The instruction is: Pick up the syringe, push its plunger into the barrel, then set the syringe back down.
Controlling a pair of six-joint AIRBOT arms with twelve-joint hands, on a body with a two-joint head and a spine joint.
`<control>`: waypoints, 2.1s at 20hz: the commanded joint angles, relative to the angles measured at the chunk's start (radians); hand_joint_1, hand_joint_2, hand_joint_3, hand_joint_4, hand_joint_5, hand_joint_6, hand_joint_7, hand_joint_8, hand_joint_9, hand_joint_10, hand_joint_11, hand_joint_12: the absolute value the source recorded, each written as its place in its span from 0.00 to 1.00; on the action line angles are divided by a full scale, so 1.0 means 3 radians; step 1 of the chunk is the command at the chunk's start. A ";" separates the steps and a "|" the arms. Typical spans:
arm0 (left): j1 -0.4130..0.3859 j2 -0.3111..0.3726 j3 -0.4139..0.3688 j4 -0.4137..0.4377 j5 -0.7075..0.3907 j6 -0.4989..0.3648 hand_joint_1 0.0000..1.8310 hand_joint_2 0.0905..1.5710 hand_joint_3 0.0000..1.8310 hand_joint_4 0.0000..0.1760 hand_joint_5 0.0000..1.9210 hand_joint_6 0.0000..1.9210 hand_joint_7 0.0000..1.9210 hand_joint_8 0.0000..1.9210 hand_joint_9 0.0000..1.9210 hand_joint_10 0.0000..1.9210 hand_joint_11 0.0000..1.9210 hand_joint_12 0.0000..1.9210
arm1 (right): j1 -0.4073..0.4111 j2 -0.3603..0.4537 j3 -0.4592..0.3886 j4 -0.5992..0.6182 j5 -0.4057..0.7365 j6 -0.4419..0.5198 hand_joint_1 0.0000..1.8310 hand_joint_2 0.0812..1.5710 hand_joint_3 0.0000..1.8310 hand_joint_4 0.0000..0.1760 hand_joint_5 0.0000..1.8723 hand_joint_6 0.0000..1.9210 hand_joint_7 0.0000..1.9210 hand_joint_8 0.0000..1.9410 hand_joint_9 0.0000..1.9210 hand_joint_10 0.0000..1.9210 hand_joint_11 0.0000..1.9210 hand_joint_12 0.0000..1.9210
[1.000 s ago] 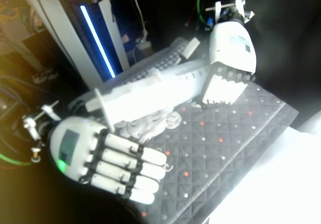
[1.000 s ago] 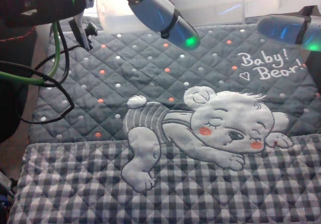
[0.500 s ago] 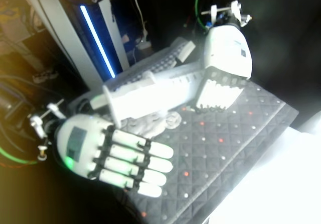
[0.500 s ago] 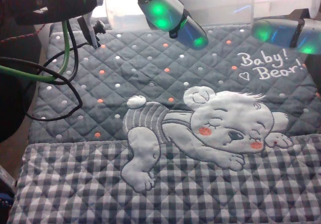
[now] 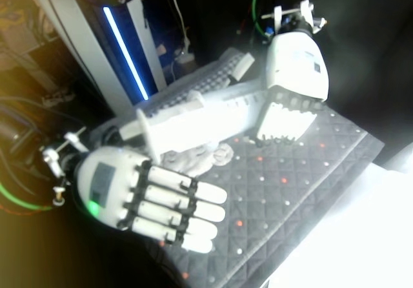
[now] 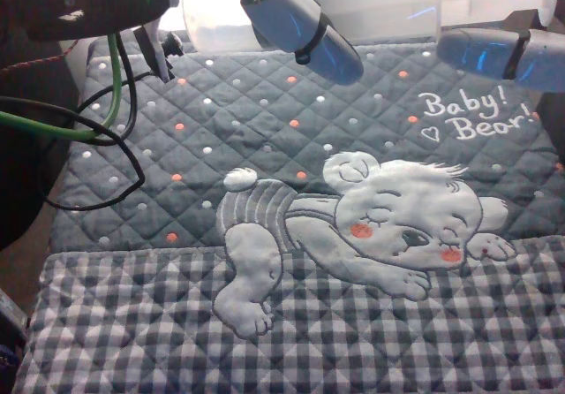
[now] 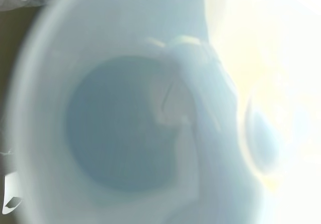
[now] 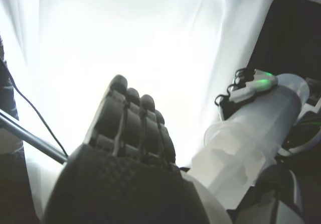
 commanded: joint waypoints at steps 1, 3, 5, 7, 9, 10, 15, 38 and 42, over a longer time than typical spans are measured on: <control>-0.0084 -0.0084 -0.0028 -0.0135 -0.0183 -0.0073 0.85 0.65 0.02 0.00 0.65 1.00 0.76 1.00 0.80 1.00 0.82 1.00 | 0.0082 -0.0038 -0.0037 -0.0255 0.0469 0.0018 0.21 0.40 0.00 0.00 0.00 0.00 0.04 0.00 0.03 0.00 0.06 0.00; -0.0084 -0.0082 -0.0025 -0.0118 -0.0167 -0.0073 0.85 0.66 0.03 0.00 0.63 1.00 0.76 1.00 0.79 1.00 0.82 1.00 | 0.0082 -0.0037 -0.0043 -0.0273 0.0426 0.0018 0.31 0.38 0.00 0.02 0.00 0.00 0.01 0.00 0.02 0.00 0.06 0.01; -0.0081 -0.0082 -0.0023 -0.0105 -0.0160 -0.0073 0.85 0.65 0.03 0.00 0.64 1.00 0.75 1.00 0.80 1.00 0.82 1.00 | 0.0082 -0.0037 -0.0052 -0.0289 0.0391 0.0018 0.38 0.34 0.00 0.26 0.00 0.00 0.00 0.00 0.00 0.00 0.04 0.00; -0.0079 -0.0082 -0.0024 -0.0090 -0.0149 -0.0073 0.83 0.66 0.03 0.00 0.65 1.00 0.76 1.00 0.80 1.00 0.82 1.00 | 0.0082 -0.0037 -0.0060 -0.0291 0.0385 0.0019 0.38 0.30 0.00 0.51 0.00 0.00 0.00 0.00 0.00 0.00 0.03 0.00; -0.0080 -0.0082 -0.0014 -0.0090 -0.0140 -0.0073 0.81 0.66 0.05 0.00 0.65 1.00 0.77 1.00 0.79 1.00 0.80 1.00 | 0.0082 -0.0033 -0.0081 -0.0305 0.0384 0.0019 0.37 0.29 0.00 0.75 0.00 0.00 0.00 0.00 0.00 0.00 0.01 0.00; -0.0082 -0.0082 -0.0004 -0.0091 -0.0130 -0.0073 0.82 0.65 0.05 0.00 0.65 1.00 0.76 1.00 0.79 1.00 0.79 1.00 | 0.0082 -0.0027 -0.0099 -0.0339 0.0385 0.0019 0.35 0.29 0.00 0.73 0.00 0.00 0.00 0.00 0.00 0.00 0.01 0.00; -0.0080 -0.0089 0.0046 -0.0120 -0.0082 -0.0073 0.84 0.64 0.05 0.00 0.63 1.00 0.73 1.00 0.77 1.00 0.80 1.00 | 0.0083 -0.0004 -0.0137 -0.0415 0.0385 0.0019 0.32 0.26 0.00 0.49 0.00 0.00 0.00 0.00 0.00 0.00 0.03 0.01; -0.0097 -0.0120 0.0012 0.0080 0.0030 -0.0073 0.85 0.49 0.31 0.00 0.66 1.00 0.75 1.00 0.79 1.00 0.81 1.00 | 0.0149 0.0106 -0.0183 -0.0441 0.0394 0.0018 0.33 0.33 0.00 0.70 0.00 0.00 0.00 0.00 0.00 0.00 0.00 0.00; -0.0089 -0.0016 -0.0056 0.0150 0.0097 -0.0073 0.84 0.55 0.21 0.00 0.54 1.00 0.71 1.00 0.76 1.00 0.78 1.00 | 0.0148 0.0234 -0.0246 -0.0442 0.0394 0.0008 0.34 0.31 0.00 0.93 0.00 0.00 0.00 0.00 0.00 0.00 0.00 0.00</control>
